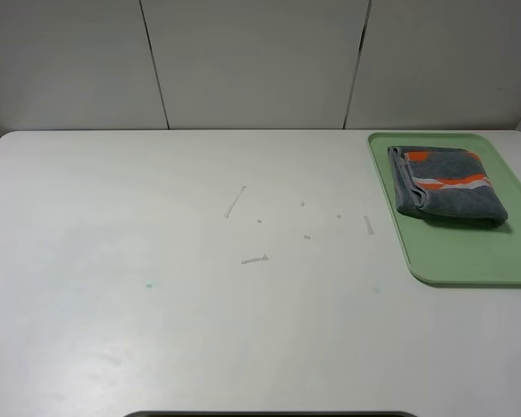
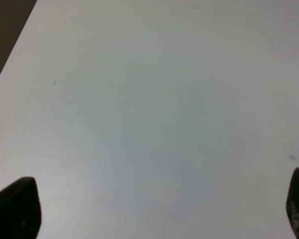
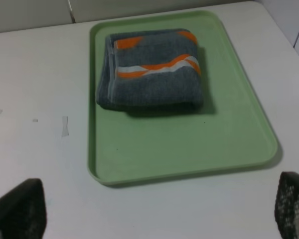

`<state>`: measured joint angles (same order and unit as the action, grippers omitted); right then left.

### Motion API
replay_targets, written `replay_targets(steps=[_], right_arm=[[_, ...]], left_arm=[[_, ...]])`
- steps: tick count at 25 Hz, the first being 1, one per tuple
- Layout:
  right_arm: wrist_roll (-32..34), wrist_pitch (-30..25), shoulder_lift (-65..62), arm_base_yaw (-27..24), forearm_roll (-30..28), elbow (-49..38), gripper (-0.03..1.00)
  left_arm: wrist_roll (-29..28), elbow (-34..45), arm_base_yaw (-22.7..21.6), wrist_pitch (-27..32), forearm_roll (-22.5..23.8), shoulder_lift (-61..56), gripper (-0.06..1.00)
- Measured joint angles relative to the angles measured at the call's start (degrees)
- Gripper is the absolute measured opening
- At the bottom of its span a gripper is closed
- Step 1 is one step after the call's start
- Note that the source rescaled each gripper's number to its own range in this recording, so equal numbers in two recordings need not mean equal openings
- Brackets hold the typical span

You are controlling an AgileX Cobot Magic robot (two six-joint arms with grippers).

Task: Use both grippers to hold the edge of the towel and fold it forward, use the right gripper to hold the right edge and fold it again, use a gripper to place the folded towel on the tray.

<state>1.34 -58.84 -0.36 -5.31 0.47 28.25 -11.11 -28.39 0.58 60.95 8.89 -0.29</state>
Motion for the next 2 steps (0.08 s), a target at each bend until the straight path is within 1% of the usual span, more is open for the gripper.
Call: replay_targets(steps=[2], right_arm=[[0.0, 0.0, 0.0, 0.0, 0.0, 0.0, 1.0]], left_arm=[[0.0, 0.0, 0.0, 0.0, 0.0, 0.0, 1.0]])
